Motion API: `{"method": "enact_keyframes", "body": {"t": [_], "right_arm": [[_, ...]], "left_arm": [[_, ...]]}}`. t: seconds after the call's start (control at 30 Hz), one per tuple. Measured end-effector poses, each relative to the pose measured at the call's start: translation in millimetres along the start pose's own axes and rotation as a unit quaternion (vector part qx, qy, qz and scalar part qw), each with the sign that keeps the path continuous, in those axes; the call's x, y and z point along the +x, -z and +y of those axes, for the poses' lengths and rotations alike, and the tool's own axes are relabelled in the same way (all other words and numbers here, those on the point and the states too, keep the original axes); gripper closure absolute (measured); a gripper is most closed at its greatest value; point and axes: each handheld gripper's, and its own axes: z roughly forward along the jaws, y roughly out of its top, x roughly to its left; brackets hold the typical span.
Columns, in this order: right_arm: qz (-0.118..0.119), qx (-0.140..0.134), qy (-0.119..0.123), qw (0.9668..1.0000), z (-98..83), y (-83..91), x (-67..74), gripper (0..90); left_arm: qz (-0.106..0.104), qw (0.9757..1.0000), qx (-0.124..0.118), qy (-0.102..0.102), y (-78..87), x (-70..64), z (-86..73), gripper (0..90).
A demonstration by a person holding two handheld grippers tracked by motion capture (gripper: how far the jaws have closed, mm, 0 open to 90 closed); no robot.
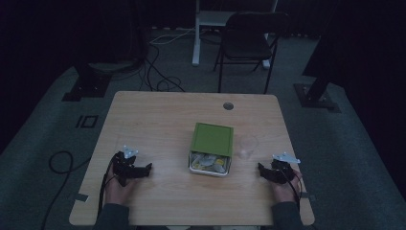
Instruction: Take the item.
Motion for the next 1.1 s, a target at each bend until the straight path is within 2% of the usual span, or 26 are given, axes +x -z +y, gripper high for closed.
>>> {"method": "enact_keyframes", "body": {"t": [0.47,0.67,0.83,1.1], "right_arm": [[-0.001,0.0,-0.001,1.0,0.0,0.0,0.3,29.7],[-0.005,0.0,-0.006,1.0,0.3,1.3,2.5,35.3],[0.005,0.0,-0.012,0.9999,0.4,3.2,2.9,36.6],[0.014,-0.006,-0.005,0.9999,1.8,8.7,8.4,36.5]], "left_arm": [[0.0,1.0,0.0,0.0,0.0,0.0,0.0,3.6],[0.001,1.0,0.0,0.0,0.1,-0.1,0.0,3.7],[0.001,1.0,0.0,0.0,0.1,-0.2,-0.1,3.6],[0.001,1.0,0.0,0.001,0.1,-0.3,-0.1,3.7]]}}
